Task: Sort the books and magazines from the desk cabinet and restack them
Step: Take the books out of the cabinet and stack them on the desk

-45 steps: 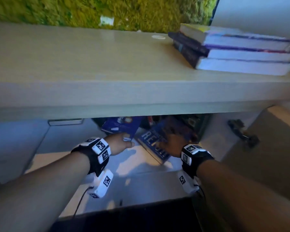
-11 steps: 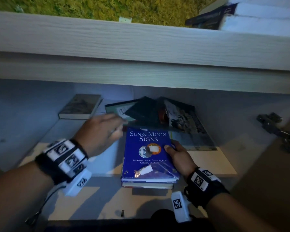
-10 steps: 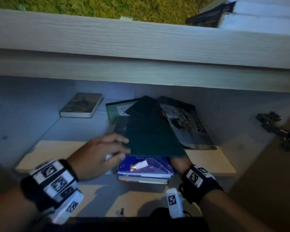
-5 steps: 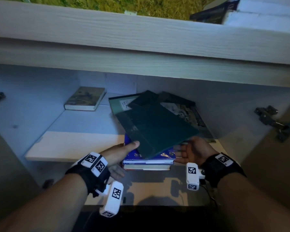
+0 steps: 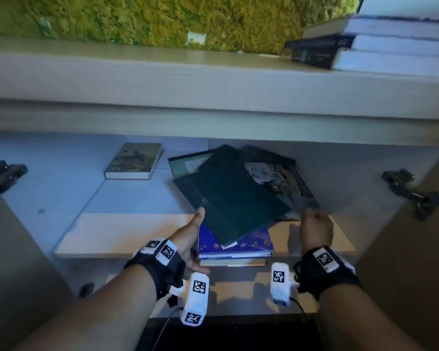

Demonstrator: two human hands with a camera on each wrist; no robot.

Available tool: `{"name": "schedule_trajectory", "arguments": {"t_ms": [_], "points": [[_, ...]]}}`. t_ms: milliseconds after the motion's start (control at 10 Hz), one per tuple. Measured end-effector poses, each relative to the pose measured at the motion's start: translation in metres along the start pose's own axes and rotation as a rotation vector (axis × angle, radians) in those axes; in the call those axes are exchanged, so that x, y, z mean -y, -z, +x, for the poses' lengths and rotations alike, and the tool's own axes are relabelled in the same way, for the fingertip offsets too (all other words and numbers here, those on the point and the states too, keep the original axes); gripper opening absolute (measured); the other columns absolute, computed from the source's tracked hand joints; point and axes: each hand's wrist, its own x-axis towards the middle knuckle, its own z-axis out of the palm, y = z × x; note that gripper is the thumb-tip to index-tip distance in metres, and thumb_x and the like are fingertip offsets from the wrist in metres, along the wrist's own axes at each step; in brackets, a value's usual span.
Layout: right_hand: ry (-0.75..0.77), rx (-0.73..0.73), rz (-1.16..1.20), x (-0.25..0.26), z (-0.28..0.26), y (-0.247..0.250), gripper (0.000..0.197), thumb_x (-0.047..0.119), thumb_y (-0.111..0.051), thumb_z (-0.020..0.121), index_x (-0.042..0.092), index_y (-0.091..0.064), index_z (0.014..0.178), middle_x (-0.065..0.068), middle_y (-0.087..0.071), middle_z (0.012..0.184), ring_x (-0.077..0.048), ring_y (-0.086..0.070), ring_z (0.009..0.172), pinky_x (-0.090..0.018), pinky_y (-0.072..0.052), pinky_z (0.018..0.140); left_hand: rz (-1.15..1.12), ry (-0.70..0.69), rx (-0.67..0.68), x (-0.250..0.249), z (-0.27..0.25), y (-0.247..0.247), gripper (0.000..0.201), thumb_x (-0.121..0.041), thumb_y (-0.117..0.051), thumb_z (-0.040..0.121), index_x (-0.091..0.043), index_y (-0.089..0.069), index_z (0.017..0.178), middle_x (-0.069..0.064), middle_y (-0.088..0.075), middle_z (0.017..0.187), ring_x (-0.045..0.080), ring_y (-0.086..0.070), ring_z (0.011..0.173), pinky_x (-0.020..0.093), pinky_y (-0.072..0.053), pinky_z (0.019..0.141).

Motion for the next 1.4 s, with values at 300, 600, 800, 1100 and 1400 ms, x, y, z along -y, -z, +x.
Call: {"name": "schedule_trajectory", "arguments": {"t_ms": [300, 600, 800, 1100, 1400], "points": [[0.691, 0.588, -0.822, 0.02, -0.044, -0.032, 0.027, 0.061, -0.056, 0.089, 0.043, -0.07, 0.104, 0.019, -0.065, 0.114, -0.012, -0.058, 0.116, -0.052, -0.035, 0.108, 0.048, -0.012, 0.024, 0.013, -0.01, 0.001, 0.104, -0.094, -0.046, 0.064, -0.037, -0.036, 0.151, 0.006, -0.048, 0.154, 0.038, -0.076, 0.082, 0.042, -0.063, 0.067], [-0.086, 0.549, -0.218, 0.003, -0.01, -0.004, 0.061, 0.065, -0.062, 0.089, 0.014, -0.069, 0.121, -0.006, -0.073, 0.118, -0.029, -0.07, 0.105, -0.039, -0.054, 0.094, -0.01, 0.029, 0.011, 0.037, -0.021, 0.008, 0.071, -0.062, -0.074, 0.077, -0.023, -0.053, 0.133, 0.012, -0.065, 0.133, 0.041, -0.075, 0.089, 0.052, -0.058, 0.091], [-0.508, 0.779, 0.133, -0.018, -0.059, 0.003, 0.076, 0.064, -0.081, 0.072, 0.017, -0.067, 0.129, -0.013, -0.075, 0.121, -0.036, -0.072, 0.11, -0.056, -0.056, 0.098, -0.084, 0.109, 0.026, 0.039, -0.051, 0.018, 0.074, -0.055, -0.085, 0.067, -0.022, -0.06, 0.128, 0.019, -0.067, 0.126, 0.043, -0.074, 0.09, 0.045, -0.062, 0.072], [-0.647, 0.837, 0.213, 0.068, -0.132, 0.066, 0.062, 0.035, -0.084, 0.082, 0.009, -0.062, 0.134, -0.02, -0.071, 0.126, -0.042, -0.068, 0.117, -0.066, -0.047, 0.104, -0.084, 0.229, 0.087, 0.003, -0.171, 0.032, 0.057, -0.052, -0.073, 0.083, -0.014, -0.063, 0.125, 0.022, -0.075, 0.108, 0.038, -0.071, 0.082, 0.041, -0.059, 0.074], [-0.706, 0.885, 0.212, 0.247, -0.224, 0.19, 0.037, 0.026, -0.07, 0.095, 0.023, -0.06, 0.13, -0.014, -0.075, 0.119, -0.035, -0.073, 0.109, -0.051, -0.059, 0.09, -0.188, 0.382, 0.154, -0.06, -0.369, 0.041, 0.033, -0.027, -0.078, 0.08, -0.021, -0.057, 0.106, 0.022, -0.059, 0.119, 0.049, -0.068, 0.086, 0.053, -0.051, 0.092]]}}
